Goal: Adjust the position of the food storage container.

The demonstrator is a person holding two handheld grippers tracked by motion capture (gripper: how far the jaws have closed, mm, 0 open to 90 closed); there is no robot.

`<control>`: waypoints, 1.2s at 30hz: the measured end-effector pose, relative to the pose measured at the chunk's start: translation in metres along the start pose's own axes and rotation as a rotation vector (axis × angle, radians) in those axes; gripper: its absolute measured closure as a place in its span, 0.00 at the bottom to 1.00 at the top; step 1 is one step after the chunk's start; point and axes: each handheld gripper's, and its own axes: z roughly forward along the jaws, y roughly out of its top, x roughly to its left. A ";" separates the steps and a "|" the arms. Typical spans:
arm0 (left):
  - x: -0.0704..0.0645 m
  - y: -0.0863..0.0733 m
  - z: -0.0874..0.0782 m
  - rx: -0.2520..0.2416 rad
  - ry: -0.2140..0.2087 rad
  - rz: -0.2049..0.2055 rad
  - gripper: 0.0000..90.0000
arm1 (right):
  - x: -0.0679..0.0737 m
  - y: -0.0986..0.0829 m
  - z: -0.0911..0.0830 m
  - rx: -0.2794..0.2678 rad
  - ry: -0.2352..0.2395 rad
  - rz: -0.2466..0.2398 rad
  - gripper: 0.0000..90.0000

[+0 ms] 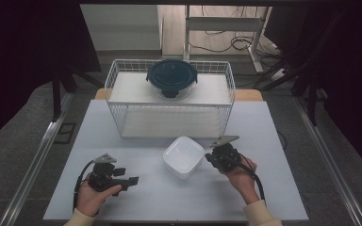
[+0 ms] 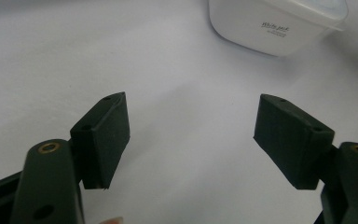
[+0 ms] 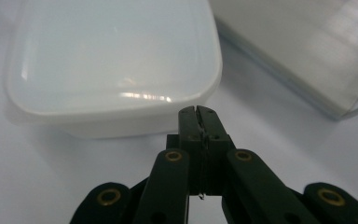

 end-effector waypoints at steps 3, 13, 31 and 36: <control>0.000 0.000 0.001 0.003 0.002 0.004 0.29 | 0.007 0.018 -0.009 -0.031 0.019 -0.027 0.99; 0.000 0.000 0.001 0.004 -0.002 0.008 0.29 | 0.058 0.096 0.033 0.003 0.086 -0.172 0.99; 0.000 0.000 0.003 0.012 -0.006 0.013 0.29 | 0.092 0.120 0.092 0.189 0.095 -0.236 0.99; -0.001 0.000 0.004 0.015 -0.005 0.014 0.29 | 0.092 0.110 0.082 0.191 0.112 -0.240 0.99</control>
